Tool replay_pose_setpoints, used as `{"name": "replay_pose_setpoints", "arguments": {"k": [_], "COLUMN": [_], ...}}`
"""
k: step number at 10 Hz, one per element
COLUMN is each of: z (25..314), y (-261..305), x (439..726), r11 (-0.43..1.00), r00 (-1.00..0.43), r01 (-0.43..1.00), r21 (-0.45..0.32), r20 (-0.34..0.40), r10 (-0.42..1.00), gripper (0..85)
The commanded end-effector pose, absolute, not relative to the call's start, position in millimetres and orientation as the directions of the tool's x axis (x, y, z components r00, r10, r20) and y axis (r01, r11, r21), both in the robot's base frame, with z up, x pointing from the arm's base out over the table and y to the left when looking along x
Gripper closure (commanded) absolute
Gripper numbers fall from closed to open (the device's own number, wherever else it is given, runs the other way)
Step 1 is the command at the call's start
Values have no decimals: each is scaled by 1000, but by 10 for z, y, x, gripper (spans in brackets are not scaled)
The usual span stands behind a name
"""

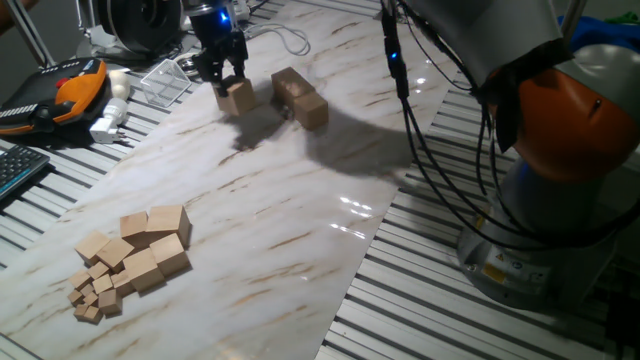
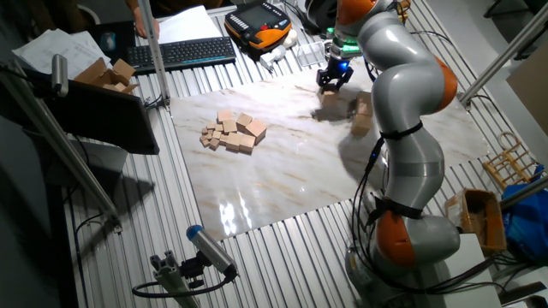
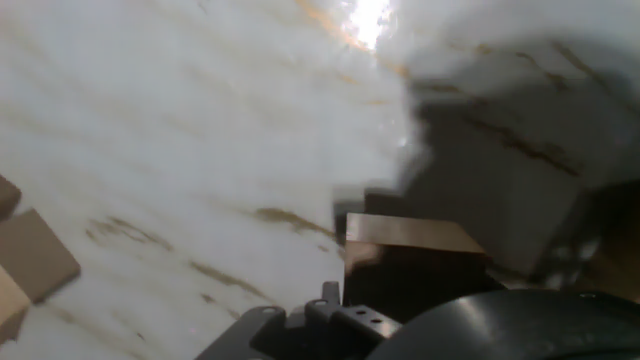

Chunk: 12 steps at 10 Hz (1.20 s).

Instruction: Stack the blocks into a cross shape

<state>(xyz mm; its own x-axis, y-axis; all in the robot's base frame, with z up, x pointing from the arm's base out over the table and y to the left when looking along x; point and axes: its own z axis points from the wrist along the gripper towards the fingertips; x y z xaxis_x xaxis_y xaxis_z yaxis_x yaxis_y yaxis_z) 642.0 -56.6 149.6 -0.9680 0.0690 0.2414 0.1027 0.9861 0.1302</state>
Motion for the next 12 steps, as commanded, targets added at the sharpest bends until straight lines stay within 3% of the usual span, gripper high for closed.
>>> {"name": "replay_pose_setpoints", "arguments": {"k": [1,6,9,12], "z": [1506,1567,1577,1568], "y": [-470,-141,-163,-179], "x": [6392,6309,6220,6214], "r11": [848,713,546,478], "r00": [-842,-712,-552,-487], "r01": [516,698,833,873], "r21": [123,75,90,93], "r20": [252,185,190,173], "r10": [476,678,812,856], "gripper": [850,850,850,850]}}
